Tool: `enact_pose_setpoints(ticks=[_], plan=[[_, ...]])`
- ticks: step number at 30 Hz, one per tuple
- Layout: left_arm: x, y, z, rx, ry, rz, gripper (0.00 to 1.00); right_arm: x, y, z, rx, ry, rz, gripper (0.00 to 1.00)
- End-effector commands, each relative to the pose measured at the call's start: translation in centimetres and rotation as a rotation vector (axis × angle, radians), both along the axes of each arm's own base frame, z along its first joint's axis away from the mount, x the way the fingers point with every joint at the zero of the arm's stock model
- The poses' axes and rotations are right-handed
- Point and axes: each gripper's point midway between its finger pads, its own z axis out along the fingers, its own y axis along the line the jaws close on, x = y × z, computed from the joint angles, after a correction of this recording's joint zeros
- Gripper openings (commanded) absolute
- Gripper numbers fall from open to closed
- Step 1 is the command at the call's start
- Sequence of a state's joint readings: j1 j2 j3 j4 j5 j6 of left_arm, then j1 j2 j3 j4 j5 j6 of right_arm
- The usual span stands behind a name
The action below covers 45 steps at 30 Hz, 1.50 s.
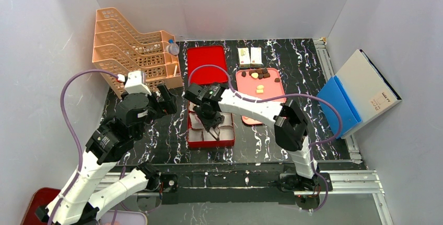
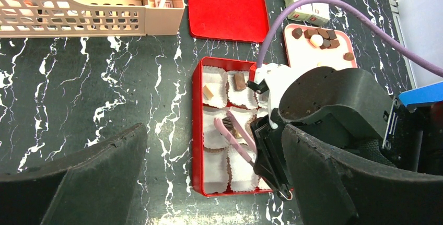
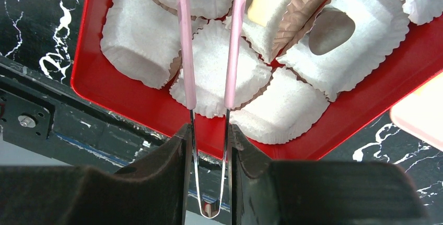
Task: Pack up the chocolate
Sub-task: Place the fake chocolate in the packing box, then pick up the fake chocolate from the plate.
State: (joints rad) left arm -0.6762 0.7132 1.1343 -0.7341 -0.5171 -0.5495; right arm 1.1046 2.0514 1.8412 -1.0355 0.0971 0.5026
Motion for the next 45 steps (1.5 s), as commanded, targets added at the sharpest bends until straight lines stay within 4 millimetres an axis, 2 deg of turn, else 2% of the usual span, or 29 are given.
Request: enact_pose_setpoints(ticks=[1,17,27,39,45], plan=[[0.0,0.4,0.7,0.012,-0.014,0.013,0.98,0.7,0.3,2.3,0.066,-0.048,-0.025,0.29],[0.0,0.4,0.6,0.013,-0.008,0.015,0.98,1.1,0.9,2.4,0.087,-0.048,-0.01,0.42],[0.1,0.5,0.7,0.013,-0.009,0.019,0.98,1.5,1.2,3.2,0.107,-0.067,-0.009,0.34],[0.3,0.1,0.7,0.014,-0.001,0.011,0.98,1.8,1.1,5.8,0.167,-0.107,-0.018,0.33],[0.2,0.0,0.5,0.011,0.009,0.009,0.98,1.8,0.6,6.5,0.178,-0.124,-0.033,0.32]])
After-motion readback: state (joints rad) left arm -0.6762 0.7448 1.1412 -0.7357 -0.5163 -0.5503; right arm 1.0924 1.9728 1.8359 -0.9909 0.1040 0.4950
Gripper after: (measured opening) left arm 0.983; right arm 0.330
